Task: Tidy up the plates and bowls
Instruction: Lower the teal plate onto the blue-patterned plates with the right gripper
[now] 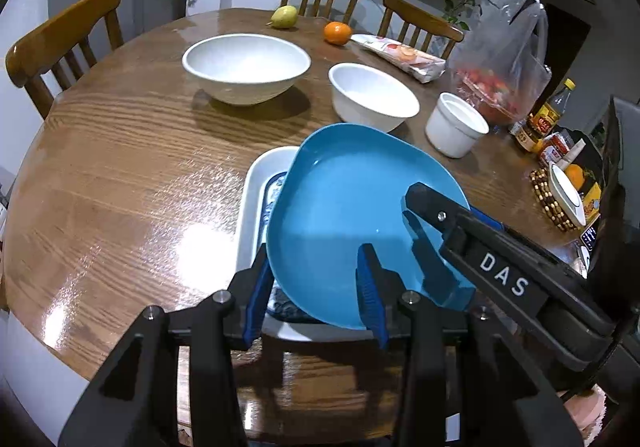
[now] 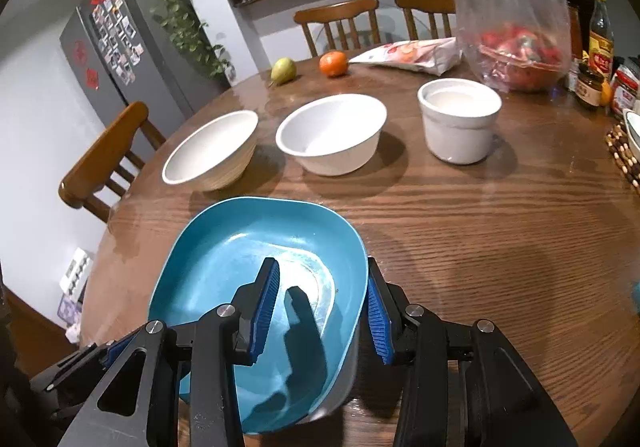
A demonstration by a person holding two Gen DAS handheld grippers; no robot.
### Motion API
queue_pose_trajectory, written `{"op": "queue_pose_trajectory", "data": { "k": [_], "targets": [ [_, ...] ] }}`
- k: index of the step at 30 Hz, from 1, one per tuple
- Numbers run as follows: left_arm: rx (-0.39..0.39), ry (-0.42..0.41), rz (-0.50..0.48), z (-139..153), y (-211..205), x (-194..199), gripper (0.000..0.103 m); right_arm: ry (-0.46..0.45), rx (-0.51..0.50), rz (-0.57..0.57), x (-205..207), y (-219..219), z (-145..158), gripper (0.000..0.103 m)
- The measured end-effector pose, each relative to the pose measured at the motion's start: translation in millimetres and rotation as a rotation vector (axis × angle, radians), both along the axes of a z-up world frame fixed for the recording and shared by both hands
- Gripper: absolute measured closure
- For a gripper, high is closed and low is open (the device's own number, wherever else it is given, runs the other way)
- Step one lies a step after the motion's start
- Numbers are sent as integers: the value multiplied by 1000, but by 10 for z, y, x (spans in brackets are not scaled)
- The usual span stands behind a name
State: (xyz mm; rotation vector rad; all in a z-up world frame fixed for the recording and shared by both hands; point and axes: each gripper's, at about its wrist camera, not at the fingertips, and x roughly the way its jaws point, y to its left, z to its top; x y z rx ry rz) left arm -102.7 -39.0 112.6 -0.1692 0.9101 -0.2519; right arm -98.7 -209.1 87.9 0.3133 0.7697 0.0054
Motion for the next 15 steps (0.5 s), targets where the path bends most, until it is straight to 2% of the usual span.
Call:
{"op": "queue_pose_trajectory", "data": {
  "k": [15],
  "targets": [
    [24, 29, 7, -159, 49, 30, 63, 45, -31, 9, 124, 142, -168, 58]
  ]
}}
